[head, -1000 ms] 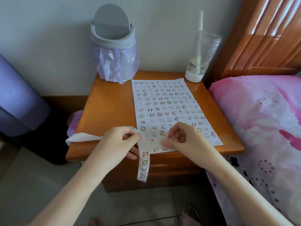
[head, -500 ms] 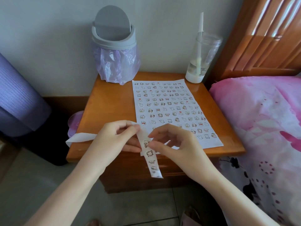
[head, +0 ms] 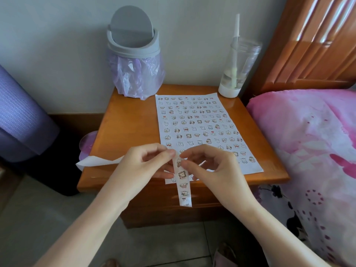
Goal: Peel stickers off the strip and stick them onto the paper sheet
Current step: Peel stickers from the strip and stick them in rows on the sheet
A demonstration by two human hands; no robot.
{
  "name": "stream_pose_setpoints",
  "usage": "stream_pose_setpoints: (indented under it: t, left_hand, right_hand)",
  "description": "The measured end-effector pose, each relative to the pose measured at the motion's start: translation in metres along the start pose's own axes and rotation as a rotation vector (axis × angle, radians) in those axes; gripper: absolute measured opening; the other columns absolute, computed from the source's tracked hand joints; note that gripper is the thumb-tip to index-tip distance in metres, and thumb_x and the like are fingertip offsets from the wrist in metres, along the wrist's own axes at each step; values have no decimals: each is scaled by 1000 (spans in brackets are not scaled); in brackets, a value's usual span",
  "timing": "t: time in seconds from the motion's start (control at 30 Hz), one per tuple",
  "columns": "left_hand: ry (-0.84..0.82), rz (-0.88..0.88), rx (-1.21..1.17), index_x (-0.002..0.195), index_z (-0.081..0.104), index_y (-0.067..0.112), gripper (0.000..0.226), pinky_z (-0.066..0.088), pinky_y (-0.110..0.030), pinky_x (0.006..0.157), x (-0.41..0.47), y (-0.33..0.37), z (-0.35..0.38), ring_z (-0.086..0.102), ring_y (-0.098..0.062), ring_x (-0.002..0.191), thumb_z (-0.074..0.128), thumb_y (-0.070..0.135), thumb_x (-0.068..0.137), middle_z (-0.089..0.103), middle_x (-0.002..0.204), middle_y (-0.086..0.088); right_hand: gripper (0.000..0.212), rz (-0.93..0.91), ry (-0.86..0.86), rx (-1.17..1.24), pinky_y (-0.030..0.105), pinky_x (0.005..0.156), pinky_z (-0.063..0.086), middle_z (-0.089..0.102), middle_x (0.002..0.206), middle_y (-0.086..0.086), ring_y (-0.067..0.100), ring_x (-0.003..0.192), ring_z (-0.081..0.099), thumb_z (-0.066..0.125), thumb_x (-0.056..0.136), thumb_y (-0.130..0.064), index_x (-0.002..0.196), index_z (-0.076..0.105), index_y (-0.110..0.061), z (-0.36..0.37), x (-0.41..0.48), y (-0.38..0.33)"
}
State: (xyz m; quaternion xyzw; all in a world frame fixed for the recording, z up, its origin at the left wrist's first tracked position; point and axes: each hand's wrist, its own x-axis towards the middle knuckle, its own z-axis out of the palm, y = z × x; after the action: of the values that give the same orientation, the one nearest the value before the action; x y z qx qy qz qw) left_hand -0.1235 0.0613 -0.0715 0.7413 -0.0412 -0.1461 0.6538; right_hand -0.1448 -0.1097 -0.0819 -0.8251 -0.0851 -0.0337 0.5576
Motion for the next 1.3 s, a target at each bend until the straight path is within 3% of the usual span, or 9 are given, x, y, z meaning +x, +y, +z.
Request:
stream_pose_setpoints:
  t: [0.13, 0.4, 0.6, 0.83, 1.17, 1.3]
  left_hand:
    - [1, 34, 45, 90, 71, 10, 18, 59, -25, 72, 0, -1, 0, 73, -13, 80, 57, 21, 88, 75, 83, 1]
    - [13, 36, 72, 85, 71, 14, 16, 57, -16, 63, 1, -3, 3, 73, -10, 74, 57, 19, 89, 75, 77, 3]
    - [13, 32, 52, 87, 72, 14, 16, 56, -15, 62, 1, -1, 3, 72, -10, 74, 57, 20, 89, 75, 77, 3]
    - [12, -17, -11, 91, 72, 14, 16, 55, -14, 60, 0, 0, 4, 73, -10, 73, 57, 20, 89, 76, 77, 4]
    - [21, -48, -15, 85, 73, 14, 15, 57, -16, 61, 0, 0, 4, 73, -12, 70, 59, 21, 88, 76, 74, 4]
    - [35, -51, -9, 82, 73, 15, 16, 57, -16, 62, 1, -1, 5, 73, -12, 69, 60, 23, 87, 75, 71, 3]
  right_hand:
    - [11, -7, 7, -22, 38, 70, 55, 70, 78, -9, 11, 77, 66, 70, 82, -19, 89, 69, -26, 1, 0, 0]
    - [9, -42, 37, -98, 27, 70, 52, 63, 85, -13, 8, 80, 60, 70, 81, -16, 82, 69, -25, 1, 2, 0]
    - [9, -39, 29, -46, 34, 72, 55, 68, 86, -13, 9, 84, 64, 70, 81, -22, 88, 68, -27, 0, 2, 0]
    - [11, -59, 31, -1, 32, 70, 58, 70, 83, -11, 10, 76, 68, 69, 82, -14, 88, 69, -23, 0, 0, -2]
    - [7, -214, 19, -194, 14, 70, 50, 67, 83, -10, 5, 82, 62, 69, 82, -11, 87, 70, -16, -1, 1, 0]
    - [6, -302, 54, -285, 18, 64, 51, 61, 88, -9, 7, 78, 59, 70, 81, -14, 85, 69, -18, 1, 2, 4]
